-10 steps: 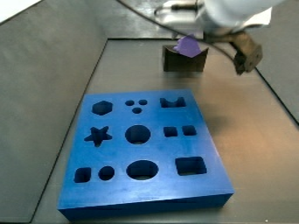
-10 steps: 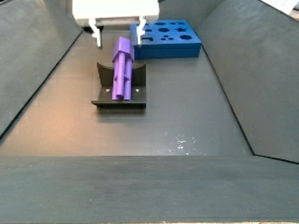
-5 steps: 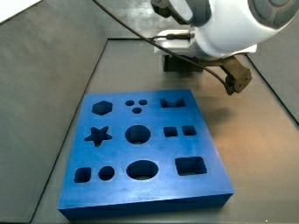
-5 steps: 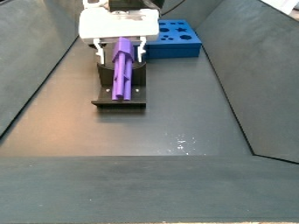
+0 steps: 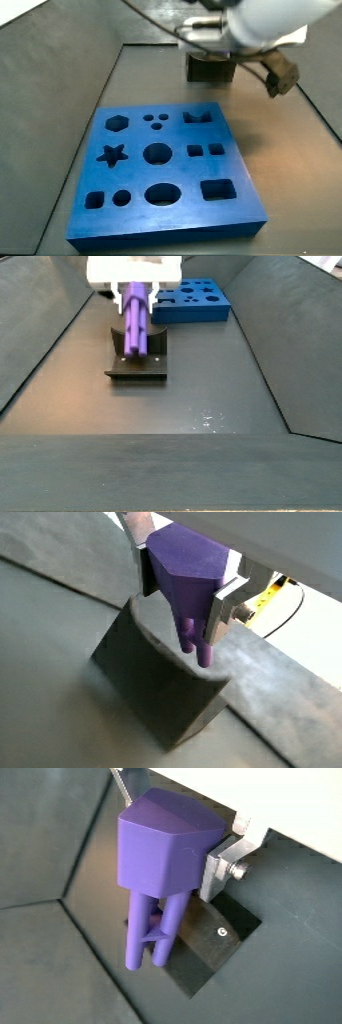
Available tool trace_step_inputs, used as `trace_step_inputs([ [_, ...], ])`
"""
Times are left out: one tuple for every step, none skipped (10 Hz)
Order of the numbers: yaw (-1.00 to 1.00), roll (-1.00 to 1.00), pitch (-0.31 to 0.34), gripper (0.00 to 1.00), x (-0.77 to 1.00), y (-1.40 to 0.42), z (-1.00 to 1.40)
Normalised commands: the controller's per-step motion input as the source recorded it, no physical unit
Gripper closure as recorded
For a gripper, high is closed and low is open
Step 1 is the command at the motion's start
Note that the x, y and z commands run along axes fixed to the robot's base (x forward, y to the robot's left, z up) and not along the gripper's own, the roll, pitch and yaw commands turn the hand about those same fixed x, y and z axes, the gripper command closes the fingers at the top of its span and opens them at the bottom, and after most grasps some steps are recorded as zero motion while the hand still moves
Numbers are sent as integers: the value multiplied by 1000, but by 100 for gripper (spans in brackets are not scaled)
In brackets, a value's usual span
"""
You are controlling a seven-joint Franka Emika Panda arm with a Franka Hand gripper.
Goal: Pick up the 3 prong object. Move up. Rotate the 3 prong object. Place the 3 prong object on the fixture. Regrasp the 3 prong object. Move to above the board. Insert the 3 prong object.
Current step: Move to above the board.
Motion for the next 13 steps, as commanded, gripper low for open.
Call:
trace_step_inputs([
  [-135, -25, -81, 100, -14, -112, 1000],
  [-145, -21, -21, 100, -15, -103, 1000],
  [-144, -20, 23, 100, -18, -99, 1000],
  [-127, -18, 67, 100, -22, -94, 1000],
  [-93, -18, 114, 100, -24, -87, 1000],
  [-62, -20, 138, 100, -27, -82, 1000],
  [-27, -31, 151, 100, -29, -77, 1000],
  [18, -40, 159, 100, -28, -67, 1000],
  [45, -42, 161, 100, -27, -61, 1000],
  [70, -43, 155, 100, -20, -61, 1000],
  [89, -35, 151, 100, -10, -56, 1000],
  [108, -28, 144, 100, 7, -45, 780],
  [117, -21, 137, 100, 12, -37, 612],
])
